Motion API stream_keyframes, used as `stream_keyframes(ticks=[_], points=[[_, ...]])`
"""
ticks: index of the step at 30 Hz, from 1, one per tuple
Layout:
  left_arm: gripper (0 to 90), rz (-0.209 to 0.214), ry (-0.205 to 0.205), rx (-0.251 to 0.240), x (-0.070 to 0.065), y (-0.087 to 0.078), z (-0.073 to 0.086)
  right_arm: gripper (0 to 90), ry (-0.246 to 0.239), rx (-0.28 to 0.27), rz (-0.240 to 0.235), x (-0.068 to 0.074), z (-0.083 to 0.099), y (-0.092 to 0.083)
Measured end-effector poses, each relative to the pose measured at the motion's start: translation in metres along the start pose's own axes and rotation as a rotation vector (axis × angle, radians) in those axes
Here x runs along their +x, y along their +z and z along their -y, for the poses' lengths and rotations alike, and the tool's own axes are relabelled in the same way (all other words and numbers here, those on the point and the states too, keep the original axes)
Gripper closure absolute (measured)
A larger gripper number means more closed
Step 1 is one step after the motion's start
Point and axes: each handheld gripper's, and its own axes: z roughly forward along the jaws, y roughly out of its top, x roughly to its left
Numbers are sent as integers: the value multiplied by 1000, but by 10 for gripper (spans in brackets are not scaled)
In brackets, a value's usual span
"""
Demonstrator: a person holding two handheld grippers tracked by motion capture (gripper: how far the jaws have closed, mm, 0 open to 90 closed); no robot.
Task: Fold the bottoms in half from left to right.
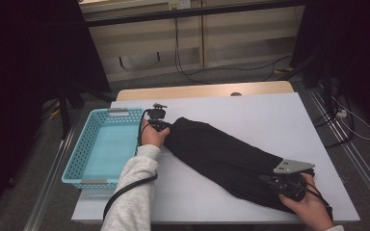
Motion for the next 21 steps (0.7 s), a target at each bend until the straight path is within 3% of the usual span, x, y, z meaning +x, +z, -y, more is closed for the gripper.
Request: stream_keyframes(ticks=[3,5,9,11,17,21], points=[[819,-8,23,-18,1,-2,-1,847,3,-12,-7,-1,0,-2],[743,-10,37,-30,2,-4,-3,704,13,-37,15,-2,-1,-4],[599,-4,42,-29,4,-7,-4,563,45,-86,52,-6,-4,-6],[517,-15,52,-31,5,-8,-5,535,54,-100,62,-8,-5,-7],[384,-10,76,-18,7,-7,-4,444,94,-123,83,-17,-4,-5],[280,-11,115,28,9,-4,-1,372,111,-121,96,-21,-3,-3]])
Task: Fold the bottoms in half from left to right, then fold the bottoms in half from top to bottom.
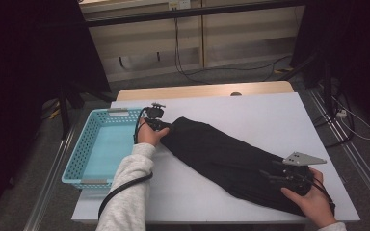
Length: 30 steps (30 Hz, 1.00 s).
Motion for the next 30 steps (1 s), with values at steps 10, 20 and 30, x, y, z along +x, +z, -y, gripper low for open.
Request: stream_keyframes(ticks=[10,20,30], points=[[121,27,20,43,0,1,3,293,25,-34,8,-3,-3,-2],[306,-6,54,77,-5,-4,4,283,14,-9,1,-2,-1,-3],[725,52,-25,72,-13,-8,8,276,15,-17,-4,0,-2,-6]])
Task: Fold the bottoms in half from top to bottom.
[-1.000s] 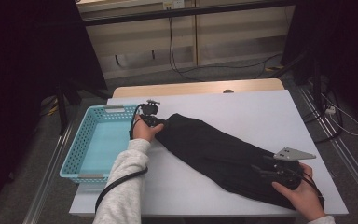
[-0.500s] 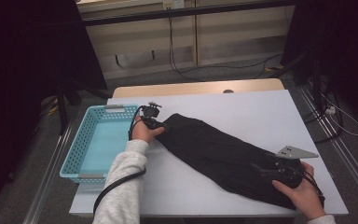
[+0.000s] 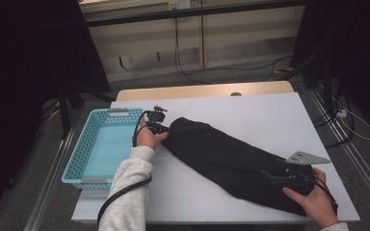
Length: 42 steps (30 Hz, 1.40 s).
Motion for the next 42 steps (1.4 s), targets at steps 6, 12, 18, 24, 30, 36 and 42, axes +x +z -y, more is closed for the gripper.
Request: stream_keyframes(ticks=[6,12,18,24,30,36,42], points=[[832,56,-22,31,-4,0,-2,276,-4,13,-8,1,1,3],[845,56,-75,23,-3,-7,-6,253,-8,3,-23,2,0,4],[849,46,-98,14,3,-26,-18,206,0,3,-23,0,0,5],[850,-3,-93,-5,8,-41,-28,198,4,4,-22,0,0,5],[850,-49,-113,-19,19,-55,-34,193,6,2,-21,-1,0,4],[849,8,-74,-15,3,-53,-34,191,3,5,-22,-1,0,5],[849,84,-6,-33,-26,-52,-35,190,-1,6,-24,0,0,5]])
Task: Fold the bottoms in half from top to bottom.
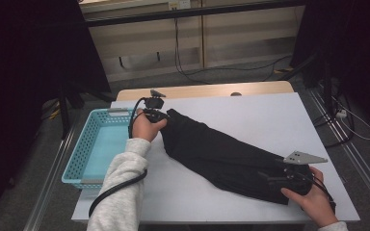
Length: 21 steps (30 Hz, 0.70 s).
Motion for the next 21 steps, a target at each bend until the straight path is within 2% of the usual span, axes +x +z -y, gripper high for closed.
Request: stream_keyframes(ticks=[7,9,13,15,19,21], points=[[848,76,81,-27,-32,8,7,190,-4,1,-1,1,0,0],[848,100,88,-35,-40,11,10,190,-6,3,-1,1,1,0],[848,138,103,-29,-49,18,13,190,-7,7,-3,2,1,1],[848,163,97,-29,-53,21,15,189,-7,6,-2,2,1,0],[848,153,125,-29,-60,23,17,189,-7,1,0,1,1,0],[848,170,127,-26,-62,25,19,188,-7,2,1,1,1,0]])
